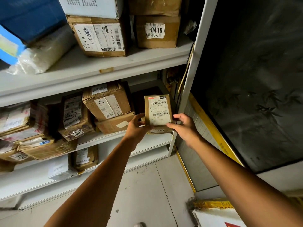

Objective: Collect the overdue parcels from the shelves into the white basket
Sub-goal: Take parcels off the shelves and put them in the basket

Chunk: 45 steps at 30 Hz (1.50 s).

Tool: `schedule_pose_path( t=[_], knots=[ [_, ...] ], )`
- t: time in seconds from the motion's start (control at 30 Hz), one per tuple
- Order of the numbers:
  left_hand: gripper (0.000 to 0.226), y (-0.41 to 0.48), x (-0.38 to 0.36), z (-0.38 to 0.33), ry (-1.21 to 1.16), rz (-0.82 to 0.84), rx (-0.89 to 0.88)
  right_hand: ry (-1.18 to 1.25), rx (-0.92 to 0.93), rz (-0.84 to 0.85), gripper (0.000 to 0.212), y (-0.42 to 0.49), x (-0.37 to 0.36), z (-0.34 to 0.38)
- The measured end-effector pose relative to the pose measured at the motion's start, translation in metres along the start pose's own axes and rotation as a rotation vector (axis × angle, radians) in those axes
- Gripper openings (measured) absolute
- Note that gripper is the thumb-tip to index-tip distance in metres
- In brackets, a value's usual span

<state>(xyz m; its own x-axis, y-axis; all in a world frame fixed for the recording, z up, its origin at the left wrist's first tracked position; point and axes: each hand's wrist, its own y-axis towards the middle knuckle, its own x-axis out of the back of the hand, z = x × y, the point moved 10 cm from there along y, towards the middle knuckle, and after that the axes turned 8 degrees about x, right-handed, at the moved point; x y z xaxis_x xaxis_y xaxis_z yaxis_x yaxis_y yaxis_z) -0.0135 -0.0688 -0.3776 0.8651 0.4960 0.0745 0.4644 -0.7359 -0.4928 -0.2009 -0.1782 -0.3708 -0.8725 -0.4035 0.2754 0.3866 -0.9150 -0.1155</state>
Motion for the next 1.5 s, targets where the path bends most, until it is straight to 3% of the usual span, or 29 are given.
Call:
schedule_pose_path(
  t=[0.33, 0.57, 0.73, 1.1, 1.5],
  knots=[
    [0.068, -0.079, 0.012, -0.045, -0.057, 0.004, -0.049, 0.005, 0.091, -0.027, 0.051, -0.047, 0.015, 0.068],
    [0.054, -0.14, 0.031, -0.087, -0.096, -0.048, -0.126, 0.024, 0.185, -0.003, 0.058, -0.076, 0.019, 0.131],
    [0.06, -0.17, 0.057, -0.108, -0.13, -0.045, -0.152, 0.019, 0.226, 0.025, 0.065, -0.096, 0.006, 0.171],
    [0.066, -0.212, 0.11, -0.157, -0.054, -0.059, -0.329, 0.026, 0.321, -0.036, 0.063, -0.122, -0.017, 0.24],
    [0.067, -0.227, 0.129, -0.179, -0.06, -0.038, -0.386, 0.052, 0.388, -0.077, 0.061, -0.141, -0.021, 0.27]
  ],
)
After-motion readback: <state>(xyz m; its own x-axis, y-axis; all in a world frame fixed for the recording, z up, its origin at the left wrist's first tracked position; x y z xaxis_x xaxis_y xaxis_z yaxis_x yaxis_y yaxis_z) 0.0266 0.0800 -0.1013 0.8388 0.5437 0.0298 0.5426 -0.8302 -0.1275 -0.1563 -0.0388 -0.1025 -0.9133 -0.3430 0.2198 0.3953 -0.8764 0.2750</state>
